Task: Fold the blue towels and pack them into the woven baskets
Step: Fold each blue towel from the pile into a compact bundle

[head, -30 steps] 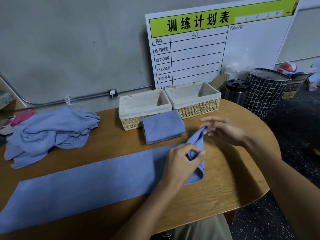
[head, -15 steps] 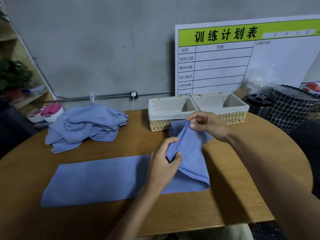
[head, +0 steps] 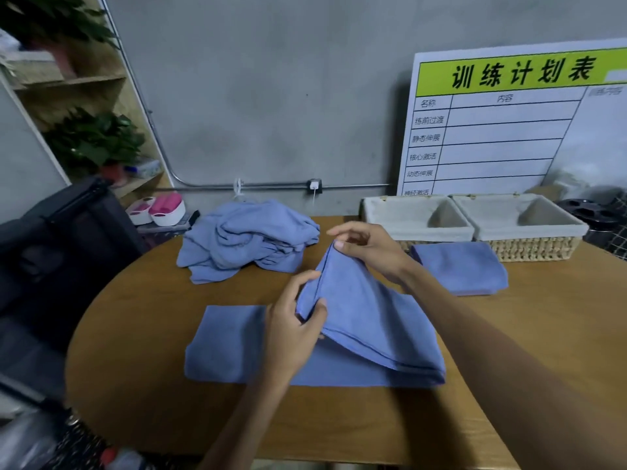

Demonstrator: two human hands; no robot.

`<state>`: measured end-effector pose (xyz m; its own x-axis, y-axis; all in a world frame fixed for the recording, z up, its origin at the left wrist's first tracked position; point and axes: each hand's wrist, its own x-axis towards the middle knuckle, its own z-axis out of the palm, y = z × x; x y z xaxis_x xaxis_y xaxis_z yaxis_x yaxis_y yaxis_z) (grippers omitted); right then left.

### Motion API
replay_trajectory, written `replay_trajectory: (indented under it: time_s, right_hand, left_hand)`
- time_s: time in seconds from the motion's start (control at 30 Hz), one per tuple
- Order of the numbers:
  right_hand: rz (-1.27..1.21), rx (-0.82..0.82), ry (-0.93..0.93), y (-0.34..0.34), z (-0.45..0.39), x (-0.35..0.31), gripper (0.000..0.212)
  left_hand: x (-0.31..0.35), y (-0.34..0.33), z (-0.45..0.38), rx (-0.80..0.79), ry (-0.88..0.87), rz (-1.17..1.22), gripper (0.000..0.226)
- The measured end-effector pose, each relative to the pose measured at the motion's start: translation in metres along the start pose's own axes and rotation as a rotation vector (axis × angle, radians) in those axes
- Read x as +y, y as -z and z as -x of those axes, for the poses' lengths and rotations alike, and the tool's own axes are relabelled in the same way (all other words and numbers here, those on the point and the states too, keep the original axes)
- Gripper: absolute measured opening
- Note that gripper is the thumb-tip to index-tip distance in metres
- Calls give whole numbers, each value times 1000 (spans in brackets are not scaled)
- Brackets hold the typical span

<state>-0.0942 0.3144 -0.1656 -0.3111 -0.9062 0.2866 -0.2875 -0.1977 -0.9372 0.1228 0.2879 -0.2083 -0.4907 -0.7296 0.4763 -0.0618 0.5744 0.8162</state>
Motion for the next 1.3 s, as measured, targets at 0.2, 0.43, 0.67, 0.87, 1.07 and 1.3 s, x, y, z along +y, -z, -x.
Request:
replay_trajectory:
  time_s: [0.2,0.43,0.67,0.87,1.07,1.3]
  right_hand:
    - [68,-20,63,-65,-34,4,19]
    - [45,-66,117,-136,-64,7,16]
    - [259,-122,28,-211,-74,50,23]
    - [660,93,95,-203,-47,76,21]
    - [762,308,30,-146,-13,72,15]
    - [975,192,-83,-81,45,97,27]
  left_hand:
    - [-26,54,6,79,10,-52,39]
    - [-51,115,8,205,-61,-208,25]
    - [-92,143,29,162,163,-494,33]
    - [-104,149,39,73,362,-775,42]
    - [-85,92,11,-4,54,-710,39]
    - [-110,35,2,-504,168,-963,88]
